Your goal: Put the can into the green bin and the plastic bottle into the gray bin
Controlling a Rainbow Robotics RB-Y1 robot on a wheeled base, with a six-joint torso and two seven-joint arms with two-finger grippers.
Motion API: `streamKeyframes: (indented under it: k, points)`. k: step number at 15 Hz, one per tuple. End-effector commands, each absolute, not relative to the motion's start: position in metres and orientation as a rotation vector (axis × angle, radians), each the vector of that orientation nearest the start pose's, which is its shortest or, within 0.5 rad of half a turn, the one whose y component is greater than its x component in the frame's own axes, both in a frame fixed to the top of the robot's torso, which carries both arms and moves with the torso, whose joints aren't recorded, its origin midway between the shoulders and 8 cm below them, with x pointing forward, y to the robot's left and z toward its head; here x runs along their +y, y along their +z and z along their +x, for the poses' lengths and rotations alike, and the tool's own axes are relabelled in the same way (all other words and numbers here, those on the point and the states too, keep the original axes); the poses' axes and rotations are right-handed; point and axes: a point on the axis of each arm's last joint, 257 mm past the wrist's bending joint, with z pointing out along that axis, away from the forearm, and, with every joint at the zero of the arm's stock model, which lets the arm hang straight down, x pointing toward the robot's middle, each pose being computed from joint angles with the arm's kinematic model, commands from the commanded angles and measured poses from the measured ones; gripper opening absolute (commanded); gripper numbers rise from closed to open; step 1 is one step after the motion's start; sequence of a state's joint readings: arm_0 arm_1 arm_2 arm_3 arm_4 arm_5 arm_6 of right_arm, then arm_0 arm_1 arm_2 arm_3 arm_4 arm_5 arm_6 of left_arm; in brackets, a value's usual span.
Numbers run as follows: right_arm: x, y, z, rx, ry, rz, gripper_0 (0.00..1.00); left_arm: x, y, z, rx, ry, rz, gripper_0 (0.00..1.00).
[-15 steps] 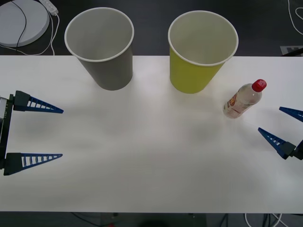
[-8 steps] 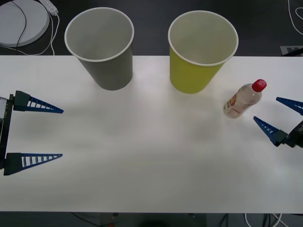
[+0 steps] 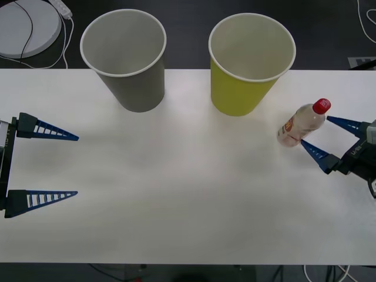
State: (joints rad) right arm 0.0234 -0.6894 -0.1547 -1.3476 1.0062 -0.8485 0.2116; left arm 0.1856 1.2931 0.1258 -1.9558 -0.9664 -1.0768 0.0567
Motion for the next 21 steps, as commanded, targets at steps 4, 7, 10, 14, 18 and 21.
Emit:
streamKeyframes:
  k: [4, 7, 10, 14, 18, 21]
  points:
    - [-0.337, -0.217, 0.495, 1.589, 0.277, -0.687, 1.0, 0.245, -0.129, 0.333, 1.54, -0.482, 1.546, 1.0]
    - [-0.327, -0.213, 0.502, 1.58, 0.287, -0.694, 1.0, 0.245, -0.129, 0.333, 1.54, -0.482, 1.546, 1.0]
    - [-0.319, -0.212, 0.509, 1.575, 0.287, -0.701, 1.0, 0.245, -0.129, 0.333, 1.54, -0.482, 1.546, 1.0]
    - [-0.305, -0.213, 0.515, 1.573, 0.293, -0.711, 1.0, 0.245, -0.129, 0.333, 1.54, -0.482, 1.546, 1.0]
    - [-0.3, -0.213, 0.519, 1.573, 0.292, -0.709, 0.33, 0.245, -0.129, 0.333, 1.54, -0.482, 1.546, 1.0]
    - [-0.301, -0.214, 0.52, 1.575, 0.281, -0.716, 0.0, 0.245, -0.129, 0.333, 1.54, -0.482, 1.546, 1.0]
